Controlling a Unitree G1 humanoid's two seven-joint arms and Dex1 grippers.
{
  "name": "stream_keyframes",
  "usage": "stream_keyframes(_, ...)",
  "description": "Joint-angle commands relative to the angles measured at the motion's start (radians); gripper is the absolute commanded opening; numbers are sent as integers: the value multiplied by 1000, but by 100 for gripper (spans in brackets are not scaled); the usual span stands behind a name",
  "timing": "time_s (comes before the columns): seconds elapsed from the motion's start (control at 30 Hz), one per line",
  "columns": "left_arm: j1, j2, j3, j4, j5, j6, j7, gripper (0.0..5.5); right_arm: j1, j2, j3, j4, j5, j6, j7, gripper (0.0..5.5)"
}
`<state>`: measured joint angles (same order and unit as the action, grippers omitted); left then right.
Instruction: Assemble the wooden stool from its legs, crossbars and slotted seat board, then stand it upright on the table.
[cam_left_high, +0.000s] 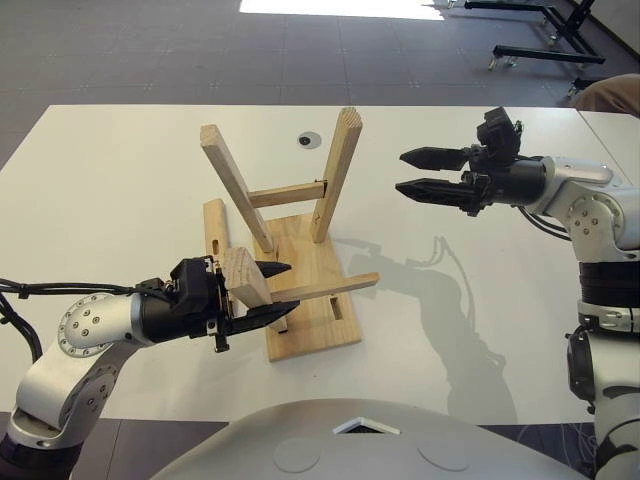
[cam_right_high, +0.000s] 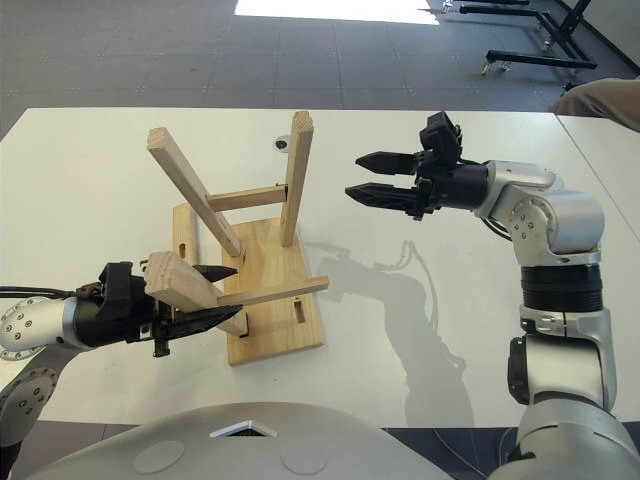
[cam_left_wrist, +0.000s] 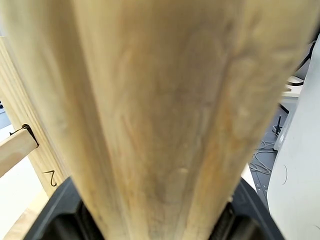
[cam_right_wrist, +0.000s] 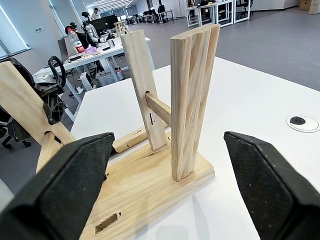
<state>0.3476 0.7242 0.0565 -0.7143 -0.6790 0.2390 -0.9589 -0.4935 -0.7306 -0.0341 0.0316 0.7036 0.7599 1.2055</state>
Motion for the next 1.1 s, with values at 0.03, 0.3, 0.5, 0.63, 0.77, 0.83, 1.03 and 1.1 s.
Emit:
stream_keyframes(0.03, 47, 35, -9, 8, 55, 31, 6, 204, -37, -6, 13, -1, -12, 14, 4, 404)
stream_keyframes(0.3, 72, 6, -57, 41, 141, 11, 63, 285, -44, 0, 21, 6, -22, 7, 3, 404)
stream_keyframes(0.5, 75, -7, 16, 23, 132, -16, 89, 374, -34, 9, 16, 0, -23, 5, -9, 404)
stream_keyframes(0.63, 172, 23, 103, -42, 14, -8, 4, 382, -29, 11, 3, 2, -17, 6, -18, 404)
stream_keyframes(0.77, 217, 2, 207, -85, -115, -32, -38, 382, -25, 20, -14, 0, -13, 6, -33, 404)
stream_keyframes(0.83, 212, -7, 250, -94, -165, -41, -38, 382, -24, 25, -21, 0, -12, 7, -39, 404)
stream_keyframes(1.03, 135, -33, 464, -40, -415, -55, 23, 382, -11, 41, -35, -1, -9, 2, -54, 404)
stream_keyframes(1.1, 126, -44, 542, 8, -477, -39, 73, 382, -3, 45, -44, -6, -7, 0, -62, 404)
